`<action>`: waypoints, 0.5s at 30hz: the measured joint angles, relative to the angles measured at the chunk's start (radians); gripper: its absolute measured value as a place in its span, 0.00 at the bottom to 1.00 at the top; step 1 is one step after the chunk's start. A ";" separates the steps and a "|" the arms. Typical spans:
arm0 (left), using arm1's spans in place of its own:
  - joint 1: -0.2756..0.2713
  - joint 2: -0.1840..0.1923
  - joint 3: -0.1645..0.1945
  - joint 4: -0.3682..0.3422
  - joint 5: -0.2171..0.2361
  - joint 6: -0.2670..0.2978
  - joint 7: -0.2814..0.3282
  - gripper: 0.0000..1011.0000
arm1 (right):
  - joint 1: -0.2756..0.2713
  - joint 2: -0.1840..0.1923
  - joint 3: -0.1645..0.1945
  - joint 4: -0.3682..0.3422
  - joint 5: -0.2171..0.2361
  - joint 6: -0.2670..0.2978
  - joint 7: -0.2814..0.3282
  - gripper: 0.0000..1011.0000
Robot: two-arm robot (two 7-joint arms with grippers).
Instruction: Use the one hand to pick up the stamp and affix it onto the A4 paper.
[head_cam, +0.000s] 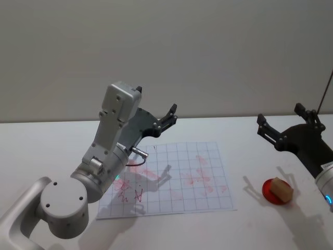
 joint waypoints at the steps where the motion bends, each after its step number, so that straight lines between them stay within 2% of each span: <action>1: 0.000 0.000 0.000 0.000 0.000 0.000 0.000 0.99 | 0.000 0.000 0.000 0.000 0.000 0.000 0.000 0.99; 15: 0.000 0.000 0.000 0.000 0.000 0.000 0.000 0.99 | 0.000 0.000 0.000 0.000 0.000 -0.001 0.000 0.99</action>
